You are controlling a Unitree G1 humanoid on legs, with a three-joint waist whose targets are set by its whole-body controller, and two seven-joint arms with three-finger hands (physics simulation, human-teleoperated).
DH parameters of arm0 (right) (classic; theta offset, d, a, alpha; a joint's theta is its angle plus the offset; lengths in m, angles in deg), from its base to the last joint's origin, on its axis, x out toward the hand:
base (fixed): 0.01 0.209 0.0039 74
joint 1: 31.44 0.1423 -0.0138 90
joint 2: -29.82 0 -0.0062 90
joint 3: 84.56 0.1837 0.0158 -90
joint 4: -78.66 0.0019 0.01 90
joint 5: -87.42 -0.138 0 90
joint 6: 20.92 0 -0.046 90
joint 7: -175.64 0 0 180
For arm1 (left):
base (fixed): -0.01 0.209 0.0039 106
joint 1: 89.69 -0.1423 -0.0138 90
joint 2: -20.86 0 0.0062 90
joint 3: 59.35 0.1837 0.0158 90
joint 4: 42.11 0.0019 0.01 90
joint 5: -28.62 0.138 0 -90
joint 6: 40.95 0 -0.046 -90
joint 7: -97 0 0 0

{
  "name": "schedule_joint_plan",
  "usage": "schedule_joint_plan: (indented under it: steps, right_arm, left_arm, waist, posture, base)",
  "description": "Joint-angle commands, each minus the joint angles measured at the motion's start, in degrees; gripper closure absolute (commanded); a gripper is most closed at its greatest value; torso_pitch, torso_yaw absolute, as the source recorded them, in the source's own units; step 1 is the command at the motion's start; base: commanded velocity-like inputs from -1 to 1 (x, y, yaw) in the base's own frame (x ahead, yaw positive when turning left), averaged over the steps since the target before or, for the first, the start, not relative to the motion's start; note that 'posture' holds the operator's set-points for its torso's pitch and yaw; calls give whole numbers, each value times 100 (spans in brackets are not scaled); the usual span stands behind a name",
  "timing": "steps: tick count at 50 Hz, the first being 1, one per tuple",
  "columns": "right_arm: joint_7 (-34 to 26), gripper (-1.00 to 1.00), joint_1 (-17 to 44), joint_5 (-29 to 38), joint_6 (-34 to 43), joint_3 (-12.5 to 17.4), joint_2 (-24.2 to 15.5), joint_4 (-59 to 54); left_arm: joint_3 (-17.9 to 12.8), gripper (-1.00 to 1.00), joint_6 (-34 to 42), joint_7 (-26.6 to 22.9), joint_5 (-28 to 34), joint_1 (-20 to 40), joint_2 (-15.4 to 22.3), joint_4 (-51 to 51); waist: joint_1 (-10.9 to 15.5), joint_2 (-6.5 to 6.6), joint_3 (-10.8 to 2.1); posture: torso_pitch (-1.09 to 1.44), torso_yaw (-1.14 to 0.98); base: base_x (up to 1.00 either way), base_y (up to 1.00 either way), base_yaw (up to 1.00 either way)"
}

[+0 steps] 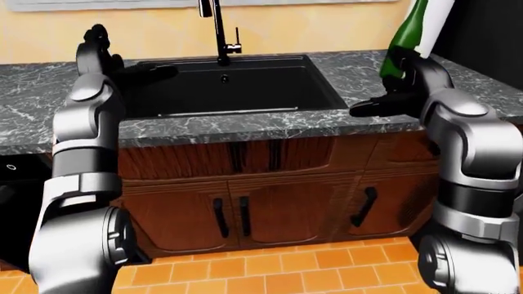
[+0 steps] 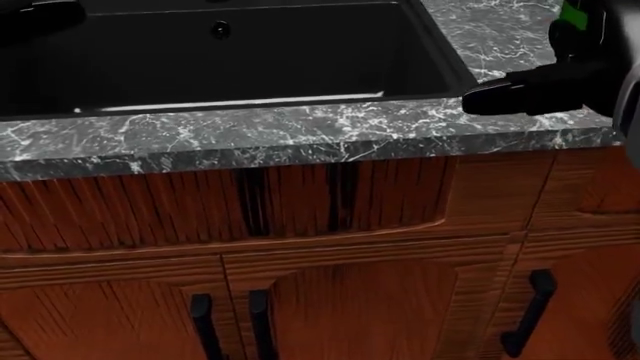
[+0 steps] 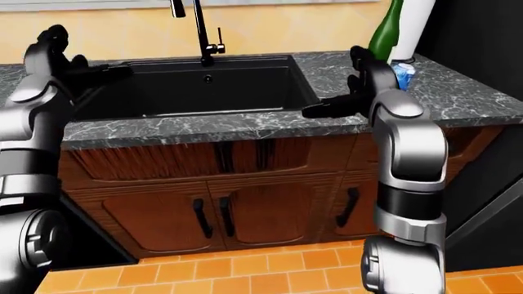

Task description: Turn the sink spout to the right.

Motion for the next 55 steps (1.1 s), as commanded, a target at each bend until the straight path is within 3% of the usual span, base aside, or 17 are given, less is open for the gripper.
schedule_joint_plan:
  steps: [1, 4, 7, 9, 14, 17, 18, 28, 32, 33, 35, 42, 46, 47, 49, 52, 55]
  right_arm:
    - [-16, -100, 248, 15, -112, -13, -48, 109]
    - [-30, -100, 319, 55, -125, -41, -45, 41]
    - [-51, -100, 341, 85, -113, -39, -46, 30]
    - [-57, -100, 335, 101, -78, -33, -40, 81]
    - [-74, -100, 335, 127, -80, -29, -26, 76]
    - [-92, -100, 295, 130, -68, -9, -29, 130]
    - [-90, -100, 277, 132, -68, -4, -26, 148]
    - [-99, -100, 249, 129, -83, 6, -8, 165]
    - [-115, -100, 245, 117, 1, 30, -42, 244]
    - [-116, -100, 253, 117, 7, 28, -48, 242]
    - [-108, -100, 270, 114, -10, 14, -29, 203]
    - [-56, -100, 318, 130, -164, -12, 20, 1]
    - [-69, -100, 341, 122, -49, -9, -15, 103]
    - [-77, -100, 353, 120, -6, -7, -32, 142]
    - [-81, -100, 371, 126, 7, -12, -43, 143]
    - [-82, -100, 370, 132, -11, -28, -24, 127]
    - [-50, -100, 395, 159, 8, -5, -39, 150]
  left_arm:
    - [-41, -100, -126, 12, 21, 189, 96, -113]
    - [-45, -100, -108, 9, 18, 202, 105, -126]
    - [-66, -100, -140, -3, 10, 206, 133, -66]
    - [-80, -100, -142, -13, 0, 231, 172, -27]
    - [-113, -100, -161, -20, -39, 294, 269, 88]
    - [-116, -100, -210, -15, -54, 264, 278, 130]
    - [-116, -100, -215, -17, -58, 263, 281, 140]
    - [-112, -100, -337, -20, -93, 227, 310, 276]
    - [-122, -100, -395, -39, -85, 282, 361, 419]
    - [-126, -100, -397, -44, -88, 295, 372, 439]
    - [-150, -100, -430, -48, -104, 325, 407, 531]
    - [-146, -100, -529, -49, -139, 409, 435, 765]
    - [-150, -100, -479, -53, -163, 414, 473, 719]
    - [-161, -100, -488, -59, -169, 433, 499, 758]
    - [-172, -100, -510, -60, -181, 443, 525, 803]
    - [-181, -100, -523, -63, -203, 415, 541, 812]
    - [-180, -100, -528, -63, -217, 423, 561, 841]
  waist:
    - [20, -15, -91]
    - [18, 35, -182]
    - [3, 216, -95]
    - [36, 134, -109]
    - [58, -210, -17]
    - [79, -718, -151]
    - [53, -546, -138]
    - [24, -127, -55]
    - [-38, 428, -153]
    - [-12, 275, -134]
    - [-37, 298, -101]
    - [53, -88, -109]
    - [133, -630, -195]
    - [89, -422, -157]
    - [86, -514, -117]
    - [35, -368, -154]
    - [-6, -208, 23]
  posture:
    - [0, 0]
    - [0, 0]
    - [0, 0]
    - [0, 0]
    - [0, 0]
    - [0, 0]
    - [0, 0]
    - [0, 0]
    - [0, 0]
    - [0, 0]
    - [0, 0]
    - [0, 0]
    - [0, 0]
    - [0, 0]
    - [0, 0]
    - [0, 0]
    - [0, 0]
  base:
    - [16, 0, 0]
    - [16, 0, 0]
    - [15, 0, 0]
    - [15, 0, 0]
    - [16, 0, 0]
    - [18, 0, 0]
    - [18, 0, 0]
    - [20, 0, 0]
    - [22, 0, 0]
    - [22, 0, 0]
    - [23, 0, 0]
    - [22, 0, 0]
    - [23, 0, 0]
    - [23, 0, 0]
    - [23, 0, 0]
    - [22, 0, 0]
    - [15, 0, 0]
